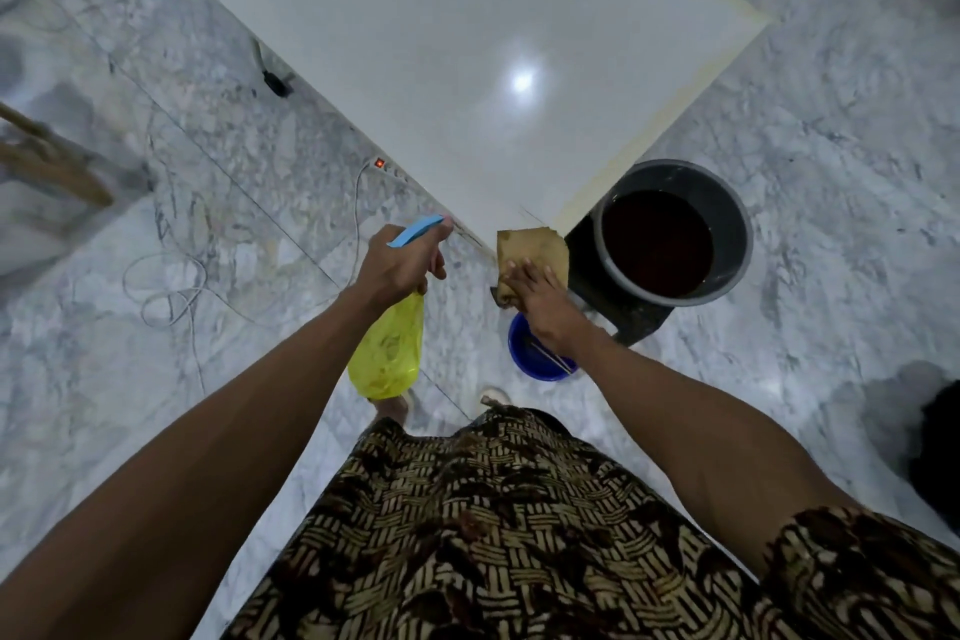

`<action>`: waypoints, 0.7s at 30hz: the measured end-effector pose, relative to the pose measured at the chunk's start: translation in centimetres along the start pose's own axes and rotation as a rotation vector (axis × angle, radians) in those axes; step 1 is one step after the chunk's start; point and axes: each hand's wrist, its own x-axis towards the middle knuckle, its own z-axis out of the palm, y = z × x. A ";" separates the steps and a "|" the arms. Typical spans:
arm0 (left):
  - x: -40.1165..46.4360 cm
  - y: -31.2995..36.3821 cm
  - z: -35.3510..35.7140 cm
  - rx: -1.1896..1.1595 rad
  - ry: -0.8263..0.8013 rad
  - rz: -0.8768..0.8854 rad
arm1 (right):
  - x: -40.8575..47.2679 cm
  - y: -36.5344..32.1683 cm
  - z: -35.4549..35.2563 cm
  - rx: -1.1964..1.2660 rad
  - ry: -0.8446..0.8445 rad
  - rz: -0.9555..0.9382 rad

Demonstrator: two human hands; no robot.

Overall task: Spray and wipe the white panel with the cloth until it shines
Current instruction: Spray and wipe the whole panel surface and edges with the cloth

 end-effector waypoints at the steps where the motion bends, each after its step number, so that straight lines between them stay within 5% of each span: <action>1: -0.4 0.2 0.2 0.000 0.001 0.000 | -0.8 0.5 0.7 0.032 -0.015 0.024; 3: -1.0 0.7 0.2 0.004 0.005 -0.004 | -2.7 0.2 0.7 0.171 -0.002 0.092; 9: -1.4 3.4 -1.2 -0.004 0.032 0.059 | -4.6 -1.9 -8.5 1.233 0.484 0.522; 14: 0.5 5.8 -3.7 -0.052 0.054 0.113 | -1.8 -1.5 -15.1 2.039 0.451 0.407; 21: 5.3 7.1 -9.6 -0.083 0.060 0.115 | 8.8 -7.5 -17.1 2.428 0.296 0.374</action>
